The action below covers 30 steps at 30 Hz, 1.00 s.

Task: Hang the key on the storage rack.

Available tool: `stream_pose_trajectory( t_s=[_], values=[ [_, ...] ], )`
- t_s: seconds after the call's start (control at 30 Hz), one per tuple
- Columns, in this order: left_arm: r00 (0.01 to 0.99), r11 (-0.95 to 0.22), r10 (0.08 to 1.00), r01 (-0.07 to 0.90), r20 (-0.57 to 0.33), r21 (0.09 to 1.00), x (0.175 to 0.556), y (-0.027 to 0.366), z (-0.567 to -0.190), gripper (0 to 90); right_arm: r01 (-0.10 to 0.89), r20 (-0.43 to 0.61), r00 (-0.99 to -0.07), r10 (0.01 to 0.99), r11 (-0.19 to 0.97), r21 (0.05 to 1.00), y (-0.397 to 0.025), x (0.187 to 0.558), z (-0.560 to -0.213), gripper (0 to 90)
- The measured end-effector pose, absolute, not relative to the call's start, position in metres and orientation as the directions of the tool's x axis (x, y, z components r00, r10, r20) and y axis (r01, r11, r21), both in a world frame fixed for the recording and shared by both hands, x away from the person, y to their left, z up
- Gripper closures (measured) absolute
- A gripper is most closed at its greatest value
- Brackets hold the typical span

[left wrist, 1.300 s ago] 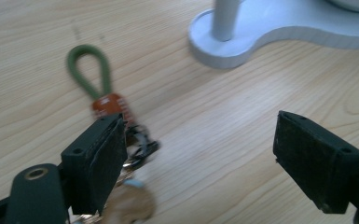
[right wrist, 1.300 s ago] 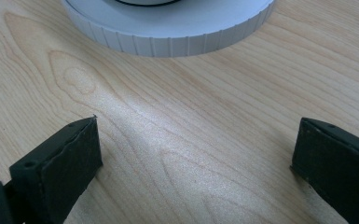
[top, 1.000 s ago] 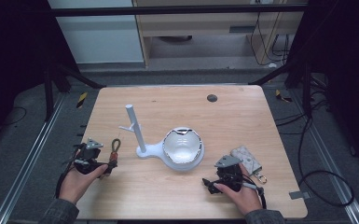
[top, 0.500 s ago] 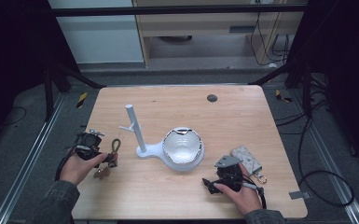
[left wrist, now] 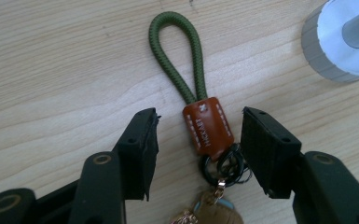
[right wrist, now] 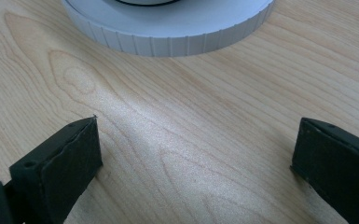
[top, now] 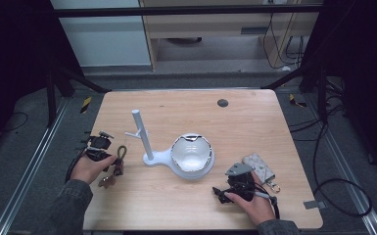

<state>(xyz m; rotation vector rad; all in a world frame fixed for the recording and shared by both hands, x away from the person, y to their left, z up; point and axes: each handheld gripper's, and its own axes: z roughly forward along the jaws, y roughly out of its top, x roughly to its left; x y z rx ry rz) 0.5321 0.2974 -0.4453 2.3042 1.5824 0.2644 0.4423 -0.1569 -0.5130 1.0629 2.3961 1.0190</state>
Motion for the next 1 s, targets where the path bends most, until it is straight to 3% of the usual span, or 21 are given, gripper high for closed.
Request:
stream_pose_trajectory(
  t_s=[0.6,1.0],
  values=[
    [0.322,-0.294,0.946,0.893,-0.026,0.341,0.538,0.29,-0.461,52.5,0.51,-0.008,-0.667,0.745,0.465,0.724,-0.157,0.441,-0.513,1.5],
    [0.346,-0.326,0.938,0.883,-0.001,0.338,0.537,0.285,-0.466,59.1,0.51,-0.009,-0.667,0.745,0.466,0.723,-0.157,0.441,-0.513,1.5]
  ],
)
